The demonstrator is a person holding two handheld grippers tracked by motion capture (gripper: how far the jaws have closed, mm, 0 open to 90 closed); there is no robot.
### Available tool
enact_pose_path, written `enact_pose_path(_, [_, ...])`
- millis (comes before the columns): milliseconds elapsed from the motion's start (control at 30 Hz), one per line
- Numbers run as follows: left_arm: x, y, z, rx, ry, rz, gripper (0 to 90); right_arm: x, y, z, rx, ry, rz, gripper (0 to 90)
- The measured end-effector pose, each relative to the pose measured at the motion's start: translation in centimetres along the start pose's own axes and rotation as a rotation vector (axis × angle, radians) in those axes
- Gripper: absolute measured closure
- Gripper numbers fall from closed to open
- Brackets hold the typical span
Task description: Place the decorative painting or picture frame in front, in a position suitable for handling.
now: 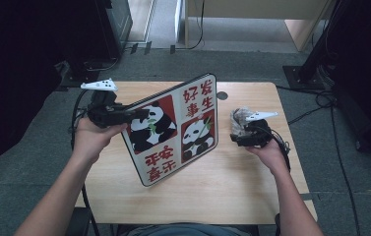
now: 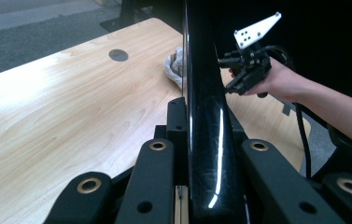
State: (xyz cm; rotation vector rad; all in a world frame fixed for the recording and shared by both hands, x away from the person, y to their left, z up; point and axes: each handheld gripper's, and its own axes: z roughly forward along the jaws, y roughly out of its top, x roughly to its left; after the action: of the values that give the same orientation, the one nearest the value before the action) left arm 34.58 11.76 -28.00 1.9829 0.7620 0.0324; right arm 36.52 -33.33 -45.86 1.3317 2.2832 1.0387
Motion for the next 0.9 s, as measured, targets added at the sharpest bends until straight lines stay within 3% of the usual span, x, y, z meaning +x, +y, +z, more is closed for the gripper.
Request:
enact_pose_path(167, [0.2,-0.6,0.1,0.009,-0.005,-0.011,81.0,-0.8,0.0,0.1,0.028,-0.067,-0.019,25.6])
enact_pose_path(300, [0.4,-0.8,0.1,0.007,-0.006,-0.015,80.9,-1.5,0.1,0.2,0.016,-0.079,0.022,25.6])
enact_pose_path(733, [0.4,-1.4,-0.2,0.004,-0.016,-0.002,80.7,-3.3,0.6,-0.5,-0.030,-0.153,0.038,25.7])
enact_pose_path(767, [0.5,-1.5,-0.2,-0.002,-0.018,-0.005,80.7,-3.2,1.0,-1.1,-0.075,-0.168,0.032,26.2])
enact_pose_path(900, [0.3,-1.6,-0.2,-0.006,-0.017,0.004,80.7,-3.5,1.1,-0.9,-0.067,-0.160,0.045,26.0])
